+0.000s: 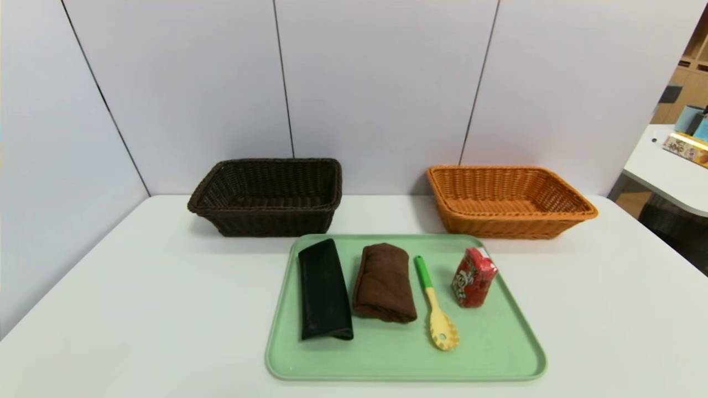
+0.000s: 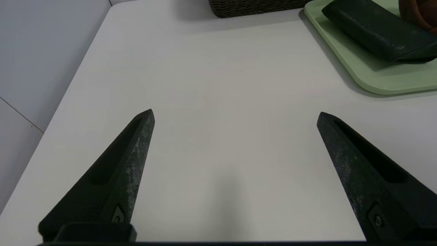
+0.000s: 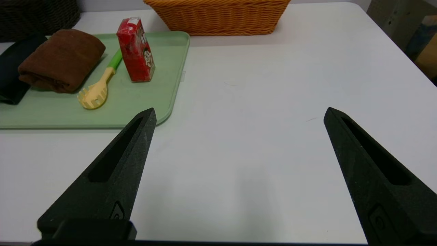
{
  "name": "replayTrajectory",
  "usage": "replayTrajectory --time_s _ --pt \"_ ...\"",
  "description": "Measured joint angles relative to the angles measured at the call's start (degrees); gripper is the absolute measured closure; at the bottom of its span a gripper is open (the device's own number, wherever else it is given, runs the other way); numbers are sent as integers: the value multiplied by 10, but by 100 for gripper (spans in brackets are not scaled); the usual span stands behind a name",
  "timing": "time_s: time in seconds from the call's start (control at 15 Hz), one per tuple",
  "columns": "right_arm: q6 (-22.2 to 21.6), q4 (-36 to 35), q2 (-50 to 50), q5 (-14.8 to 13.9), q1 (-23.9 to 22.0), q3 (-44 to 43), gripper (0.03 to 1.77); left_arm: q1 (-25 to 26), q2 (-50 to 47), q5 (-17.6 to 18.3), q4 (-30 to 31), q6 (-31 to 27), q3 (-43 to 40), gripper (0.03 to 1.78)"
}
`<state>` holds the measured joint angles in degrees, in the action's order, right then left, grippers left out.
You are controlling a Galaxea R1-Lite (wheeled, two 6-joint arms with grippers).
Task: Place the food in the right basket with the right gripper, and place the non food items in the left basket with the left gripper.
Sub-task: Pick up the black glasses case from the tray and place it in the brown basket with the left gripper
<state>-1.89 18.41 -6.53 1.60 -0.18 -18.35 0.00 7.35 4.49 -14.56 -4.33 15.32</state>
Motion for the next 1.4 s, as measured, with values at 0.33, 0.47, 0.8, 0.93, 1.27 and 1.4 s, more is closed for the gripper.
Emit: replayTrajectory --time_s 0.33,0.47,0.8,0.93,1.27,1.4 --pt "11 23 -149 1 0 -97 10 0 162 24 0 28 80 12" --pt "13 49 -208 3 0 -140 10 0 236 34 1 33 125 12" --pt "20 120 -364 9 13 -267 10 -6 407 50 -2 28 248 12" --pt "23 148 -420 10 32 -317 10 -31 451 66 -9 27 281 12" --pt "54 190 -536 10 118 -403 10 -144 529 69 -62 32 338 12" --pt "57 195 -568 10 146 -419 10 -186 565 69 -67 52 367 12"
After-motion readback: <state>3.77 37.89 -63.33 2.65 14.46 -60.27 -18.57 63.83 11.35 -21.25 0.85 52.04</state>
